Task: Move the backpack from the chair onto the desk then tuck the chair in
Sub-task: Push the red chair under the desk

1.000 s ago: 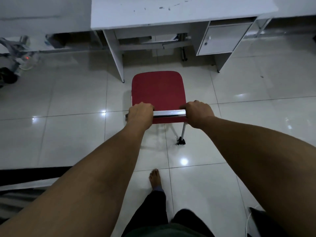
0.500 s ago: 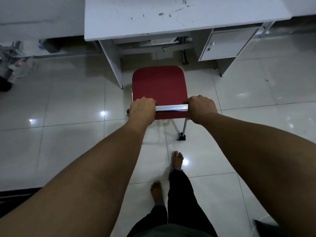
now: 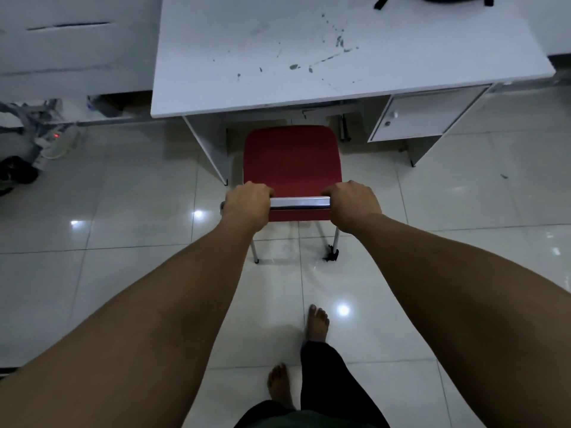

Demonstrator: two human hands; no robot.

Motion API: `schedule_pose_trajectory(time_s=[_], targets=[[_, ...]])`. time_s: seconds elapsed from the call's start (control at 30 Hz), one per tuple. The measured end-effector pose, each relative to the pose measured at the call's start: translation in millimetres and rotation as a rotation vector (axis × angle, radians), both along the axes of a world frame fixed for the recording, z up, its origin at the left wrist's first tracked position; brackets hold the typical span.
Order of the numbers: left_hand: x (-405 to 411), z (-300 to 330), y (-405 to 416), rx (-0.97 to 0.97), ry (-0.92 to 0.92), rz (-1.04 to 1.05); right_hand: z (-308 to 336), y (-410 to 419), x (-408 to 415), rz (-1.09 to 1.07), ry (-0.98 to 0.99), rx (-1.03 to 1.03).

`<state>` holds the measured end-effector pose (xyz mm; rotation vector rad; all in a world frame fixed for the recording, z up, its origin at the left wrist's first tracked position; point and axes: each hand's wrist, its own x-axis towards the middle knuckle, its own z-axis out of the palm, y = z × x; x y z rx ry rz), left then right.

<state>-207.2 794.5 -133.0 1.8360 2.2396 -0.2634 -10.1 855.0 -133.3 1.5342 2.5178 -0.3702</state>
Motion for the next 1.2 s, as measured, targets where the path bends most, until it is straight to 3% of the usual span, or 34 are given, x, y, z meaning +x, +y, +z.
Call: schedule_pose_trajectory(time_s=[1.2], targets=[[-56.8,-0.6,210.1,0.058,-0.092,0.011,6.6,220.1,-60.8,0.042,-0.019,-0.013]])
